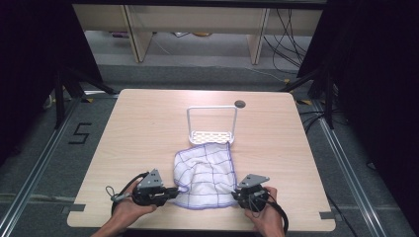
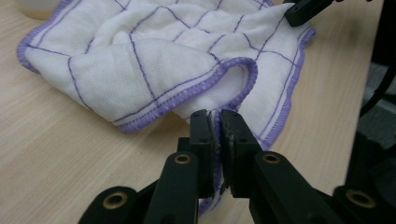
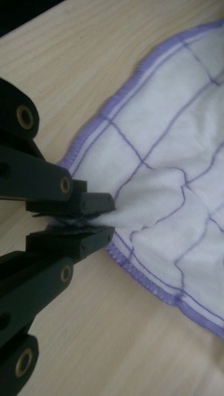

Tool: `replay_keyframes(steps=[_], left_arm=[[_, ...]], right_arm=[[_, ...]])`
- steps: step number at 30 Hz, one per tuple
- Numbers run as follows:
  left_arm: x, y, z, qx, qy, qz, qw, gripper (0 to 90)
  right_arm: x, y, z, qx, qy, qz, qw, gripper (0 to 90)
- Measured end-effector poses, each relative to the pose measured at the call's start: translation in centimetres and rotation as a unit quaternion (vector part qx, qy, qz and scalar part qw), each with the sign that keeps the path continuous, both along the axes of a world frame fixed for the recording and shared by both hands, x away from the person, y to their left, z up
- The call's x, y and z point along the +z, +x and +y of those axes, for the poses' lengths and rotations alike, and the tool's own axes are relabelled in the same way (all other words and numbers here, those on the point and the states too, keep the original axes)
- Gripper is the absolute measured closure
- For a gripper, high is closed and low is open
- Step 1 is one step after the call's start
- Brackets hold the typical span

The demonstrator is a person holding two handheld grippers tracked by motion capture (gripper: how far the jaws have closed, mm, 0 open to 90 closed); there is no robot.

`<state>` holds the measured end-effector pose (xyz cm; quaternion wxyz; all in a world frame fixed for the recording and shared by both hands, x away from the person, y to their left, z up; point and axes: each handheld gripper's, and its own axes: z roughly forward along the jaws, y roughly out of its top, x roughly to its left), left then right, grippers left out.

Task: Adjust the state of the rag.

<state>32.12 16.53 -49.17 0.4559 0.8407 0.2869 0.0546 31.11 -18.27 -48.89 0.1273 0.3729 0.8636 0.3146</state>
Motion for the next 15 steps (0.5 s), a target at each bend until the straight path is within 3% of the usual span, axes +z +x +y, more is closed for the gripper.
replay_keyframes(steps=[1,2,4,5,8,10,12,13,15], left_arm=[[0.1,-0.2,0.3,0.004,-0.014,0.008,0.9999,83.1],[0.1,-0.3,0.8,0.003,-0.023,0.018,0.9996,83.1],[0.0,-0.7,1.3,0.007,-0.046,0.039,0.9982,83.4],[-0.2,-0.9,1.5,0.006,-0.053,0.051,0.9973,84.1],[-1.2,-1.7,1.9,0.016,-0.065,0.096,0.9931,84.9],[-1.9,-2.0,2.2,0.022,-0.048,0.1,0.9936,84.4],[-2.3,-1.9,2.8,0.037,-0.041,0.101,0.9934,84.3],[-2.2,-1.8,3.1,0.041,-0.037,0.098,0.9936,83.7],[-1.9,-1.5,3.3,0.052,-0.045,0.092,0.9934,79.8]], right_arm=[[0.4,0.0,-0.5,0.005,0.002,-0.011,0.9999,84.5],[1.1,-0.2,-1.0,0.003,0.004,-0.001,1.0,84.5],[1.9,-0.6,-2.0,0.005,0.008,-0.011,0.9999,84.6],[2.3,-1.0,-2.2,0.003,0.01,-0.005,0.9999,84.6],[2.5,-2.0,-2.6,0.011,-0.018,-0.01,0.9997,84.3],[2.1,-2.9,-2.7,0.004,-0.031,0.005,0.9995,83.9],[1.2,-3.5,-2.9,0.004,-0.027,0.015,0.9995,83.2],[0.9,-3.8,-2.9,-0.003,-0.021,0.034,0.9992,81.1],[0.5,-3.8,-3.0,-0.01,-0.017,0.038,0.9991,73.3]])
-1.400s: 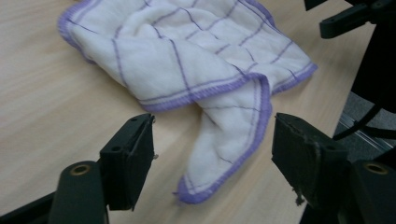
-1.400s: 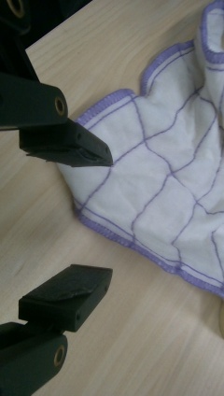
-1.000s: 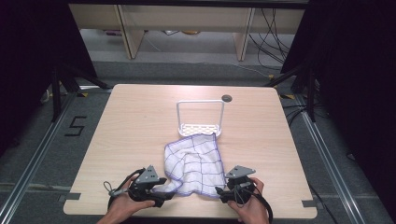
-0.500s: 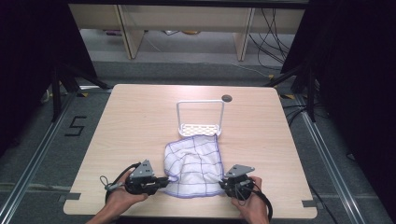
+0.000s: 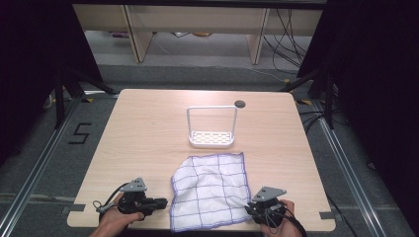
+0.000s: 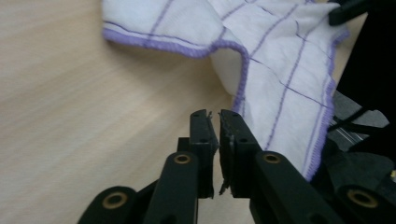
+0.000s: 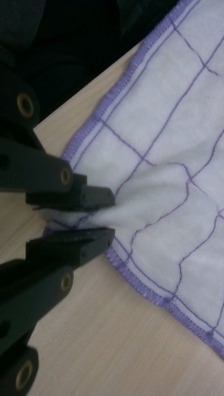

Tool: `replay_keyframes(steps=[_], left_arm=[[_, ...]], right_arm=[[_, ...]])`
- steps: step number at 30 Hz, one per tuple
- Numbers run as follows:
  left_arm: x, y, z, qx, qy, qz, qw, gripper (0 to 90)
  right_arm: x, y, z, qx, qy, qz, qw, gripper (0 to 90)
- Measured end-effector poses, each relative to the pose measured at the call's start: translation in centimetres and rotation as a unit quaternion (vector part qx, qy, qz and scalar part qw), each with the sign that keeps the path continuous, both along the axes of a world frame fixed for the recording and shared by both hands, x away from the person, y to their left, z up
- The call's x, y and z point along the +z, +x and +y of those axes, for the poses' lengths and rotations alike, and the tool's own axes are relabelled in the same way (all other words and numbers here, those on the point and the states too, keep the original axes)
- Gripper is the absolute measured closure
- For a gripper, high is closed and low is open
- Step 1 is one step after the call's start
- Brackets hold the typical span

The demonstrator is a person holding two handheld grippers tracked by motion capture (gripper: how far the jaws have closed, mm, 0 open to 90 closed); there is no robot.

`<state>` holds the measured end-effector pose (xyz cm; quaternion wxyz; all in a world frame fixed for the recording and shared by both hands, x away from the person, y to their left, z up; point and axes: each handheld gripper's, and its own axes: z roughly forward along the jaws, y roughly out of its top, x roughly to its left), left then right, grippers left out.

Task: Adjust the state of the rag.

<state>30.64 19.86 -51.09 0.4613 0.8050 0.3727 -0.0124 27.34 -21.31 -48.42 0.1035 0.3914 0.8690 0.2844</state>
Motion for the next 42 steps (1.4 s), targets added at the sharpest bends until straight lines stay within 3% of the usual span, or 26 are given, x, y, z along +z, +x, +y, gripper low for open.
replay_keyframes(steps=[2,3,5,6,10,16,18,21,24,28,30,31,33,34,37,38,39,40,42], left_arm=[[0.6,0.4,0.2,0.014,-0.008,-0.009,0.9998,72.6],[0.8,0.8,0.3,0.025,-0.01,-0.012,0.9996,68.6],[1.2,2.2,0.7,0.04,-0.009,-0.022,0.9989,60.9],[1.3,2.9,0.7,0.047,-0.015,-0.025,0.9984,55.9],[1.4,6.7,0.0,0.077,-0.012,-0.022,0.9968,49.3],[1.1,10.1,-2.9,0.065,0.011,0.001,0.9978,41.8],[0.9,10.8,-3.7,0.069,0.022,-0.002,0.9974,39.6],[0.4,11.3,-4.3,0.068,0.035,0.01,0.9971,35.4],[0.0,11.4,-4.7,0.06,0.05,0.006,0.9969,39.6],[0.0,11.3,-5.1,0.031,0.065,-0.023,0.9971,57.5],[-0.1,11.5,-5.3,0.023,0.062,-0.026,0.9975,67.5],[-0.1,11.6,-5.4,0.022,0.06,-0.03,0.9975,71.2],[-0.1,11.7,-5.6,0.016,0.063,-0.039,0.9972,78.9],[0.0,11.7,-5.7,0.019,0.064,-0.045,0.9967,81.8],[0.5,11.9,-5.6,0.011,0.077,-0.065,0.9948,84.4],[0.7,12.0,-5.6,0.018,0.068,-0.069,0.9951,84.8],[1.0,12.2,-5.4,0.012,0.074,-0.073,0.9945,85.0],[1.2,12.2,-5.6,0.025,0.059,-0.079,0.9948,85.1],[1.9,12.3,-5.6,0.023,0.073,-0.103,0.9917,85.0]], right_arm=[[0.0,0.2,-0.1,-0.011,0.007,0.004,0.9999,62.7],[0.1,0.5,-0.2,-0.016,0.013,-0.006,0.9998,58.7],[1.0,0.8,-0.5,-0.03,0.019,-0.007,0.9994,54.6],[1.3,1.3,-0.8,-0.026,0.021,-0.027,0.9991,53.9],[2.1,2.9,-1.3,-0.041,0.026,-0.052,0.9975,52.0],[2.5,6.3,-1.4,-0.056,0.029,-0.064,0.9959,51.7],[2.7,7.5,-1.3,-0.061,0.035,-0.066,0.9953,51.5],[2.7,9.6,-1.1,-0.058,0.042,-0.077,0.9945,51.6],[2.5,11.9,-0.6,-0.057,0.037,-0.078,0.9947,51.5],[1.8,14.8,0.3,-0.043,0.013,-0.068,0.9967,47.1],[1.0,16.2,0.7,-0.055,0.037,-0.024,0.9975,45.4],[0.7,16.7,0.7,-0.049,0.03,-0.028,0.998,44.9],[0.0,17.5,1.1,-0.04,0.019,-0.012,0.9989,45.4],[-0.5,18.0,1.2,-0.037,0.018,-0.016,0.999,47.8],[-0.9,18.3,1.8,-0.018,0.006,-0.003,0.9998,71.9],[-0.7,18.3,1.8,-0.008,-0.005,-0.014,0.9999,79.5],[-0.7,18.3,1.7,0.003,-0.007,-0.02,0.9998,83.8],[-0.4,18.2,1.8,-0.002,-0.001,-0.022,0.9997,86.3],[0.3,17.9,1.8,0.0,-0.005,-0.035,0.9994,87.2]])
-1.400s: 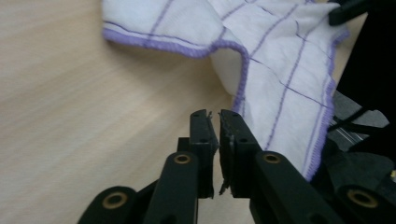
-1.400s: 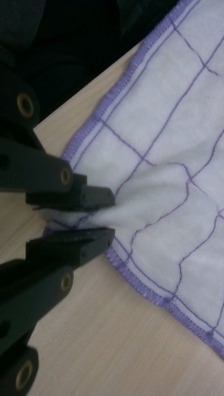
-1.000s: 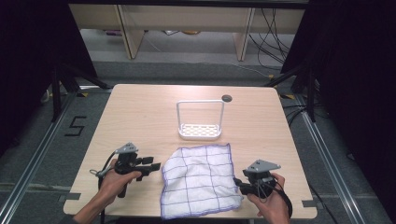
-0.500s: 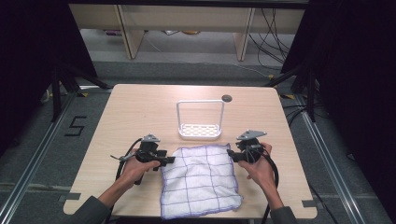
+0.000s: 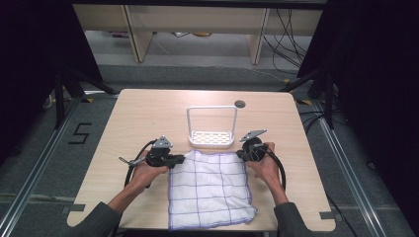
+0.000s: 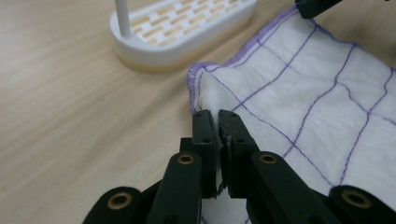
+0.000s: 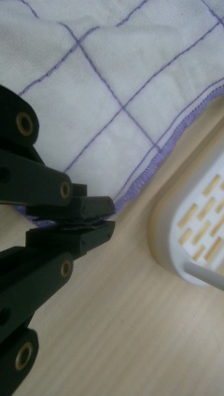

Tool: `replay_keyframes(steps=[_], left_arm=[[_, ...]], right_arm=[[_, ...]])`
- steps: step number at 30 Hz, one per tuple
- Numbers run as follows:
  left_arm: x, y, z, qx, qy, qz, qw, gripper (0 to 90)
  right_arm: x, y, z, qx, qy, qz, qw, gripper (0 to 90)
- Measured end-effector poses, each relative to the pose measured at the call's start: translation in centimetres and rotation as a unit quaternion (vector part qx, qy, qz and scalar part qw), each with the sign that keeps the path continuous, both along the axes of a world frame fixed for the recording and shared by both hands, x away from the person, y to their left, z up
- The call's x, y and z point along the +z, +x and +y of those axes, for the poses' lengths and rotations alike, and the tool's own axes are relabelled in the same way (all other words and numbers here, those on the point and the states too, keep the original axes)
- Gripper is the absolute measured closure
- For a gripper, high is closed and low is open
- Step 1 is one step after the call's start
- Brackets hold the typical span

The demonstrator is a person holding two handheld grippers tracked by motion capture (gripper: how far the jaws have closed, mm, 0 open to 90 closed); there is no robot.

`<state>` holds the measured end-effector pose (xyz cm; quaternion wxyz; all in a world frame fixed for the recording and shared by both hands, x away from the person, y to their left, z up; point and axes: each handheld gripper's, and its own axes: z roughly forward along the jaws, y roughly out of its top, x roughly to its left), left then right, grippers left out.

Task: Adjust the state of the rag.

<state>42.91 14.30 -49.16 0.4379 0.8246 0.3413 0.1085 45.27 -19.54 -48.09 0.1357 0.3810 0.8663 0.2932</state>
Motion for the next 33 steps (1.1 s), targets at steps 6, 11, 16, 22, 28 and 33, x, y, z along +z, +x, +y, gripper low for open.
replay_keyframes(steps=[6,11,16,22,28,33], left_arm=[[0.3,-2.9,-1.3,-0.043,0.022,-0.028,0.9984,82.1],[-1.2,-6.0,-1.7,-0.091,0.014,0.014,0.9957,75.5],[-0.6,-7.0,-1.2,-0.09,-0.008,0.017,0.9958,60.5],[1.2,-4.5,0.9,-0.049,0.02,-0.006,0.9986,47.2],[0.0,-1.6,0.9,-0.019,-0.016,0.04,0.9989,45.5],[-0.3,-0.9,-0.8,-0.042,0.001,0.051,0.9978,42.0]], right_arm=[[2.3,-2.1,-0.6,0.012,0.005,-0.047,0.9988,87.1],[2.3,-5.6,-1.0,0.021,0.008,-0.058,0.9981,87.0],[1.9,-7.6,-1.4,0.031,-0.004,-0.045,0.9985,87.0],[1.4,-7.6,-1.7,0.035,-0.011,-0.039,0.9986,86.9],[1.1,-7.6,-1.6,0.031,-0.006,-0.04,0.9987,86.7],[1.1,-7.5,-1.7,0.027,0.001,-0.036,0.999,86.7]])
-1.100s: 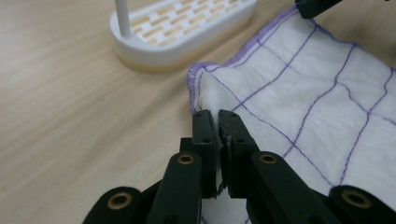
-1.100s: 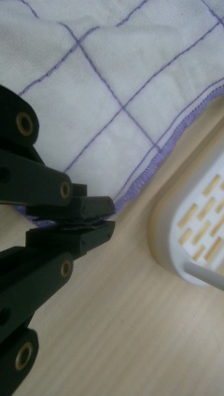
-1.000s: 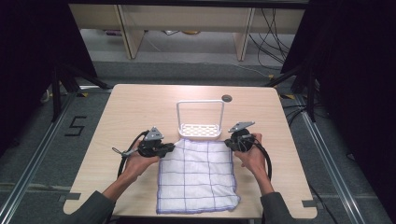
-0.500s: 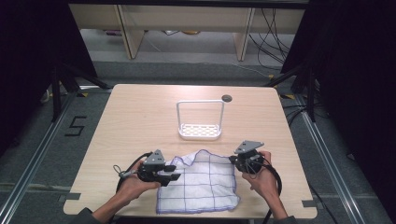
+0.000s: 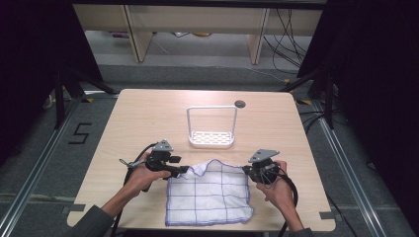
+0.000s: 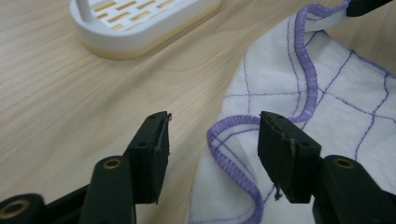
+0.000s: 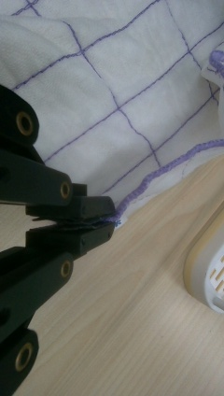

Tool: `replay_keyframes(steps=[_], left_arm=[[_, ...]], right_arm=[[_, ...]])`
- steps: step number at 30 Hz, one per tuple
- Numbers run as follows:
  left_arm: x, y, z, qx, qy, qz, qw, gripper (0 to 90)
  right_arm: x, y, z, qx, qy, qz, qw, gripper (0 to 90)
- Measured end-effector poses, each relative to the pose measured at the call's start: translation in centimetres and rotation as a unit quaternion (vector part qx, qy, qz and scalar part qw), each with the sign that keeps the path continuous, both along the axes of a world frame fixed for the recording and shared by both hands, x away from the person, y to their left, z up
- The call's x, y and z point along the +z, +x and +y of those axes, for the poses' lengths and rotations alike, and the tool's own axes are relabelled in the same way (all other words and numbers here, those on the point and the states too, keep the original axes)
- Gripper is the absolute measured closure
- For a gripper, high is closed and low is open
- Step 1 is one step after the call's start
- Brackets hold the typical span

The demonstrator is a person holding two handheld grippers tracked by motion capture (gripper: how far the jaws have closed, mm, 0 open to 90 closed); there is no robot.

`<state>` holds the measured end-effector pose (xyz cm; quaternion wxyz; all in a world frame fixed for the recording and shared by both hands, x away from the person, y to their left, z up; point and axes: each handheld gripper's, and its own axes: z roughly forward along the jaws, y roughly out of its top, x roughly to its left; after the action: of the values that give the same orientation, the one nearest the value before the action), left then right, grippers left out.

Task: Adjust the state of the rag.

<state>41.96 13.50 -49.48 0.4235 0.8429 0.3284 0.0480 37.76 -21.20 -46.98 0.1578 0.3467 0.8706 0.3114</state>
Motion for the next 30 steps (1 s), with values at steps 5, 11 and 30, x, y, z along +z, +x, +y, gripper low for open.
replay_keyframes(steps=[5,11,30], left_arm=[[-1.3,0.9,-0.6,-0.013,0.002,0.043,0.999,42.0],[-1.1,0.5,-0.7,-0.03,0.008,0.02,0.9993,65.0],[3.4,2.3,3.1,0.055,-0.017,-0.051,0.9971,84.6]], right_arm=[[0.0,0.0,0.0,0.001,-0.003,0.005,1.0,86.7],[0.1,0.3,0.0,0.003,0.002,0.008,1.0,86.5],[3.2,3.2,0.3,0.0,0.011,-0.016,0.9998,87.2]])
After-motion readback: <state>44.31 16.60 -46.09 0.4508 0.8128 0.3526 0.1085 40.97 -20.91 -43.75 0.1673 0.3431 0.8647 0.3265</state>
